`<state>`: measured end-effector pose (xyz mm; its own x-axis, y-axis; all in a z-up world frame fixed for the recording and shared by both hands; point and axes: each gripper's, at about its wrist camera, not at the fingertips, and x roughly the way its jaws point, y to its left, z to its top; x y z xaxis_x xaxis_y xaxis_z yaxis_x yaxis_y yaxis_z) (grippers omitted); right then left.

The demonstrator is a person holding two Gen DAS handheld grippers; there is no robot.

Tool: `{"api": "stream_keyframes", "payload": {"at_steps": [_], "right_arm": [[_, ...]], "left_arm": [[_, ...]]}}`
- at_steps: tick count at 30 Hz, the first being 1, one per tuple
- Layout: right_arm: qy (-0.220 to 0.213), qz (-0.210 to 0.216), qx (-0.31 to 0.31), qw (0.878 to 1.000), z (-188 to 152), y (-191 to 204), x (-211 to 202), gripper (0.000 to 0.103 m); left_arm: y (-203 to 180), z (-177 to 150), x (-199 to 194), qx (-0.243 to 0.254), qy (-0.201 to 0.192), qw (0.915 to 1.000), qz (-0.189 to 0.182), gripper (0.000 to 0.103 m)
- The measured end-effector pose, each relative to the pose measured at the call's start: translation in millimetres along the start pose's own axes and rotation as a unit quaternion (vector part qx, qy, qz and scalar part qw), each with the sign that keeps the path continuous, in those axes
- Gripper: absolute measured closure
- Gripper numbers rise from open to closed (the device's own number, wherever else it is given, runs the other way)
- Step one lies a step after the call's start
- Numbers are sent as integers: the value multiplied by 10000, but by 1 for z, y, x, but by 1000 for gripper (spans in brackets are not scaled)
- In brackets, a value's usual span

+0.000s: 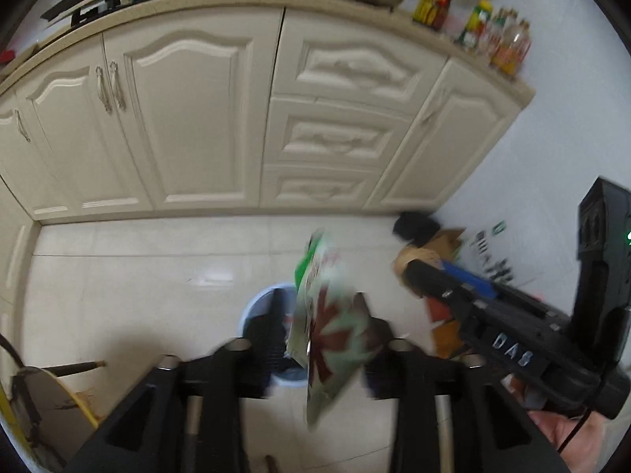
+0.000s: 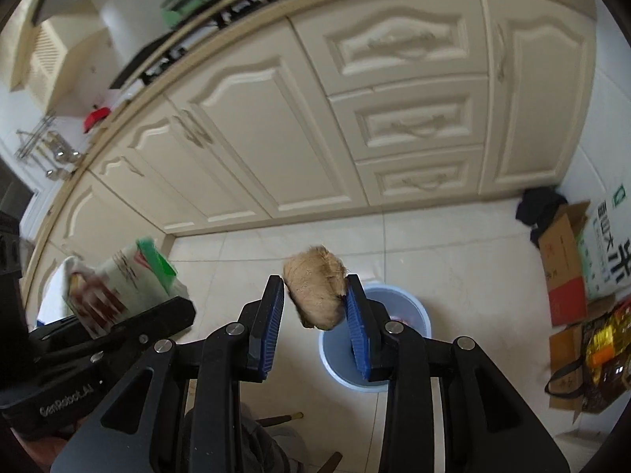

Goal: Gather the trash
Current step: 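Carry both items to the blue bin and open both tools over it, then return both tools to the table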

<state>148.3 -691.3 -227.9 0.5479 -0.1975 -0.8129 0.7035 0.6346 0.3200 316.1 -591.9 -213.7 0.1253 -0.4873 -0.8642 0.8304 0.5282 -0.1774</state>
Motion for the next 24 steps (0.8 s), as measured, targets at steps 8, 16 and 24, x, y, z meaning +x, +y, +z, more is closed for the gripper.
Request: {"api": "stream_keyframes", "payload": {"at_steps": [8,16,24], "right_arm": [[-30,-11,401,9992,-12,-12,-1,15],[-216,-258,469,9983,-20,9,-23,0],[-482,143,-25,9987,-25,75,-59,0]], "left_arm": [[14,12,0,-68,-240,9981,571,10],[32,-21,-70,-202,-1029,9877,1161,1],[41,-72,-152,-572,-1904,9648,1724,1]]}}
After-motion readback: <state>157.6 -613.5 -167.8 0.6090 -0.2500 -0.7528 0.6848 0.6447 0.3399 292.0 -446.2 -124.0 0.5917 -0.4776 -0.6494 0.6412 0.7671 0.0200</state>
